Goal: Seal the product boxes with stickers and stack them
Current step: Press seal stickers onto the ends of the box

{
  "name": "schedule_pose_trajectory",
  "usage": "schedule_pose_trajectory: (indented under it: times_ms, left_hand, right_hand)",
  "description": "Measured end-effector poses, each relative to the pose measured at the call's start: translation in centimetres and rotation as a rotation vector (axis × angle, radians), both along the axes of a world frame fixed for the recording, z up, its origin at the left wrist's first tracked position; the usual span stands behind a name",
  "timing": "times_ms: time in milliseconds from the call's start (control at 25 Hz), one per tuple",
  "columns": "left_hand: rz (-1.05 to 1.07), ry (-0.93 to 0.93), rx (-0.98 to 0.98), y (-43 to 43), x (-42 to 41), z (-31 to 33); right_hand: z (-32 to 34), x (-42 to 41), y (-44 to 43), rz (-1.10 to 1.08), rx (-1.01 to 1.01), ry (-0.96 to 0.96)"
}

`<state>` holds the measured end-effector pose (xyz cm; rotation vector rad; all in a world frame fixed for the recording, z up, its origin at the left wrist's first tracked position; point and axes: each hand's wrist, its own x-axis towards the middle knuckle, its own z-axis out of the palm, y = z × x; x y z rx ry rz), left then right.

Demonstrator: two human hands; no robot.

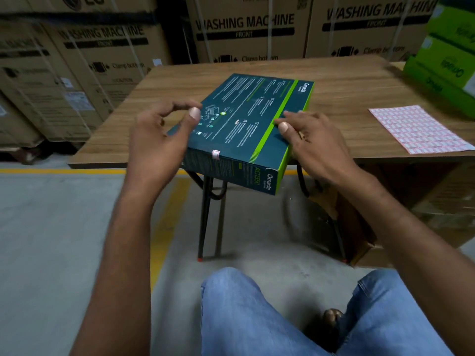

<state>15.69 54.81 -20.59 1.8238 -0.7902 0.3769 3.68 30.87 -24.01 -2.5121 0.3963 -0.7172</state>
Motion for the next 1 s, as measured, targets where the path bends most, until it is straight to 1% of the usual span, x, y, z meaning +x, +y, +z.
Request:
schedule_pose_trajectory:
  times_ms: [80, 160, 200, 280, 400, 520, 640, 720, 880, 1000]
  left_hand:
    - [-0.069, -0.148, 0.114, 0.0, -0.9, -0.4]
    - [-0.1, -0.217, 0.204, -0.5, -1.2, -1.9]
    - [-0.073, -0.233, 0.212, -0.6, -1.1, -2.5]
    - [-0.017, -0.185, 0.175, 0.5, -0.1, -3.0]
    - [-0.091, -0.124, 0.192, 3.8, 2.2, -3.3]
    - [-0.206, -0.186, 0.216, 5.2, 2.7, -4.0]
    - [-0.191, -0.274, 0.237, 4.4, 2.9, -4.7]
    - [-0.165, -0.299, 0.242, 3.9, 3.0, -5.1]
    - [-0.165, -0.297, 0.21, 3.4, 3.3, -5.4]
    - [-0.14, -0.269, 0.261, 4.2, 4.7, -5.2]
  right_hand:
    - [-0.2, -0.5, 0.3, -0.005, -0.031, 0.016]
    - [0.0, -0.8, 0.4, -0.01, -0.031, 0.031]
    - [0.2, -0.9, 0.5, -0.005, -0.028, 0.044]
    - [0.4, -0.8, 0.6, 0.02, -0.052, 0.061]
    - [-0.1, -0.8, 0.7, 0.041, -0.068, 0.05]
    - [0.0, -0.8, 0.8, 0.023, 0.01, -0.002]
    - [-0.4, -0.3, 1.0, 0.012, 0.068, -0.062]
    - [-0.6, -0.1, 0.9, 0.006, 0.088, -0.107]
    - [-1.7, 0.2, 0.0, 0.053, 0.046, -0.137]
    - [-2.7, 0.8, -1.1, 0.142, -0.007, -0.135]
